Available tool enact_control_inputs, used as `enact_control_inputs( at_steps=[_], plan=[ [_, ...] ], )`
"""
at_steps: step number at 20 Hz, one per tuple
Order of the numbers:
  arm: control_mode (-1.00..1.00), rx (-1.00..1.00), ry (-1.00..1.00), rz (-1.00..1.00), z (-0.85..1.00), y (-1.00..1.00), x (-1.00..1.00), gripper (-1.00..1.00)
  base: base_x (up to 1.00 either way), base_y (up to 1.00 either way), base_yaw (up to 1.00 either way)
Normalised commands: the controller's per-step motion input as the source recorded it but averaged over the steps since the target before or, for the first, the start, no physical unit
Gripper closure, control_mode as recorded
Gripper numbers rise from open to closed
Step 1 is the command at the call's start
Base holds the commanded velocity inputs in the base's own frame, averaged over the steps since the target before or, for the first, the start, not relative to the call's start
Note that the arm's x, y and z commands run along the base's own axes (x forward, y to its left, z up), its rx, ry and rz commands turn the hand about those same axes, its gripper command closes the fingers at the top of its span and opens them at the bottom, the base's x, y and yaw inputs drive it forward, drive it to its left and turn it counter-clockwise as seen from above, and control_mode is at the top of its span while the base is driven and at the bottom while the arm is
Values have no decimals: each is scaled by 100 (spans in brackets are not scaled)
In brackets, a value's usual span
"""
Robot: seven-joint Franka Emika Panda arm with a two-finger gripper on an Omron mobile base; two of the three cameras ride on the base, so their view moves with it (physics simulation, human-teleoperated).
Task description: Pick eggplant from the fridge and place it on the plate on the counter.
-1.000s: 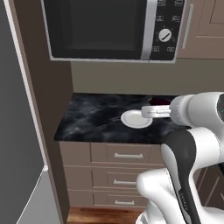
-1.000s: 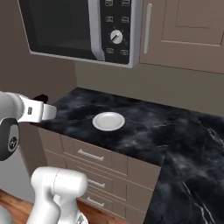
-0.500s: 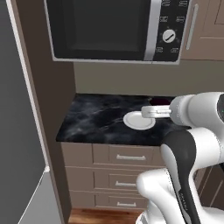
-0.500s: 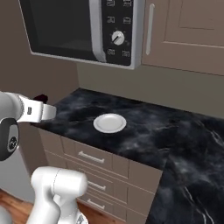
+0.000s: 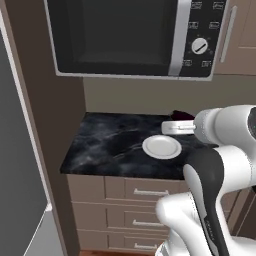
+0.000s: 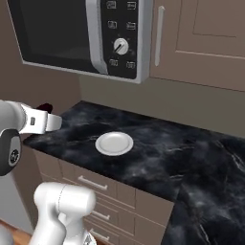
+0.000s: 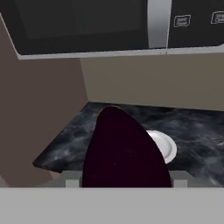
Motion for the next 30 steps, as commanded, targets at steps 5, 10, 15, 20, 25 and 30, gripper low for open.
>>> enact_control_inputs(
  at_steps=[5, 10, 15, 20, 25, 30],
  plan=[
    [100, 0, 0, 0, 0, 0, 0, 100, 30, 0, 0],
    [100, 0, 0, 0, 0, 0, 0, 100, 27, 0, 0],
    [100, 0, 0, 0, 0, 0, 0, 100, 32, 0, 0],
    [100, 0, 0, 0, 0, 0, 0, 100, 31, 0, 0],
    [100, 0, 0, 0, 0, 0, 0, 100, 14, 0, 0],
    [-100, 0, -1, 0, -2, 0, 3, 100, 7, 0, 0]
  ],
)
